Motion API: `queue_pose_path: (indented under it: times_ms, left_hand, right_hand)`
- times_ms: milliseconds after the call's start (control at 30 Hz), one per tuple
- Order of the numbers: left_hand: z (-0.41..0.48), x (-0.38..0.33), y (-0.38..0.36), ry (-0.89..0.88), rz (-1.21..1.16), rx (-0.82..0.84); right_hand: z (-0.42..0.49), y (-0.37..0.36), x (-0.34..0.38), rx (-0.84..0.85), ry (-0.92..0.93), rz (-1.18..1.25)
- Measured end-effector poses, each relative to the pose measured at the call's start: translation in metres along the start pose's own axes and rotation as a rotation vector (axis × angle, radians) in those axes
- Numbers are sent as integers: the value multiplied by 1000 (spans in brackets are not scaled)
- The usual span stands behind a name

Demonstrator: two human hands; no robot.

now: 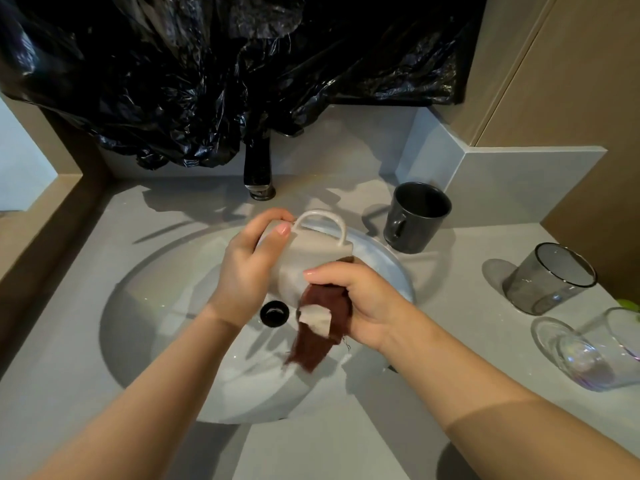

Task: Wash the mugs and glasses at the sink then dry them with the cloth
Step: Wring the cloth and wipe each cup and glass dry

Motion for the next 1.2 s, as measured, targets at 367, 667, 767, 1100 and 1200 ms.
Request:
queue_pose_path:
  times_ms: [367, 667, 767, 1100, 1200]
  left_hand:
    - [-12, 30, -9, 607, -295, -71]
    - [-8, 37, -15, 411, -278, 266]
    - [-21, 53, -19, 747, -453, 199]
    - [-9, 5, -7, -11, -14, 65]
    - [-8, 14, -11, 102, -12, 206]
  right_hand:
    - [3, -4, 9, -50, 369, -1196]
    - [3, 13, 14, -179, 164, -589]
    - [1, -1, 13, -103, 240, -1204]
    - [2, 1, -3, 150, 56, 130]
    - [3, 6, 6, 30, 122, -4]
Point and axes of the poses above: each hand's wrist, its own z-axis towards the middle knuckle, its own y-axis out of the back of the hand, x = y × z, the point moved 9 cm from there along z, towards the middle knuckle, and after that the axes turned 1 degree about -z, right-handed, at the moved point
